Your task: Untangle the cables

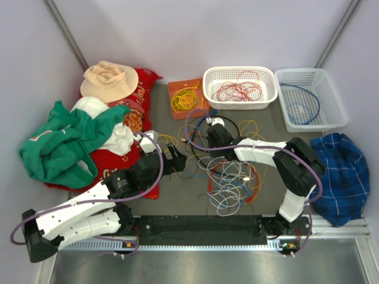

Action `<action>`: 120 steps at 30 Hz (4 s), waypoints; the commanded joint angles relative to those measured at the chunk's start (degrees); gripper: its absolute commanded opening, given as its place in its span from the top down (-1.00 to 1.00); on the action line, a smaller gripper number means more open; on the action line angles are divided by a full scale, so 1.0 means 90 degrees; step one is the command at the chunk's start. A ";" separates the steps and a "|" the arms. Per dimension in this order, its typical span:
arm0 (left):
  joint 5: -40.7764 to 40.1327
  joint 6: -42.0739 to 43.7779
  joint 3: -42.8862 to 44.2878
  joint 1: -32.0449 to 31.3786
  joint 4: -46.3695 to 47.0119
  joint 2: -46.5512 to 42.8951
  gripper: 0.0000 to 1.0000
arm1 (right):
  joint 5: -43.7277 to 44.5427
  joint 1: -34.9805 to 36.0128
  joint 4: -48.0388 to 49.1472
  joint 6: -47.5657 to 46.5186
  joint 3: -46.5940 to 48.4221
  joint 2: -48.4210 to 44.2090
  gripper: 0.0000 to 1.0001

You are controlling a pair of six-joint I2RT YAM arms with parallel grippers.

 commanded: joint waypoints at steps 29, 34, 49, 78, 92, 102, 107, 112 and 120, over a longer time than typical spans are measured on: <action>-0.0146 0.0072 -0.0181 0.0014 0.0159 -0.0265 -0.97 | 0.0128 -0.0220 -0.0626 -0.0456 0.1080 0.0459 0.55; -0.0136 0.0091 -0.0103 0.0014 0.0227 -0.0119 -0.97 | 0.0021 -0.0211 -0.0430 -0.0349 0.0767 -0.0107 0.93; -0.0068 0.0385 -0.0054 0.0014 0.0882 0.0096 -0.97 | 0.0118 0.0083 -0.1395 -0.0515 0.0659 -0.2805 0.21; -0.0028 -0.0016 -0.0464 0.0014 0.0208 -0.0372 -0.97 | -0.0936 -0.0787 0.0273 0.0530 0.0874 0.0624 0.10; -0.0243 0.0539 -0.0190 0.0014 0.0627 -0.0303 -0.97 | -0.0576 -0.0397 -0.0828 0.0130 0.0952 -0.2243 1.00; 0.0020 0.1985 -0.0415 0.0014 0.3115 -0.0675 -0.97 | -0.0536 0.0356 -0.3408 -0.0017 0.3198 -0.4082 1.00; 0.0635 0.2620 -0.0581 0.0014 0.4958 -0.0529 -0.97 | -0.0692 0.0346 -0.3935 0.0197 0.4164 -0.4395 1.00; 0.0929 0.2923 -0.0445 0.0014 0.5559 -0.0207 -0.97 | -0.0966 0.0356 -0.4131 0.0325 0.4964 -0.4454 1.00; 0.0597 0.2631 -0.0297 0.0014 0.4809 -0.0059 -0.97 | 0.0312 0.0307 -0.4502 0.0062 0.5093 -0.4377 1.00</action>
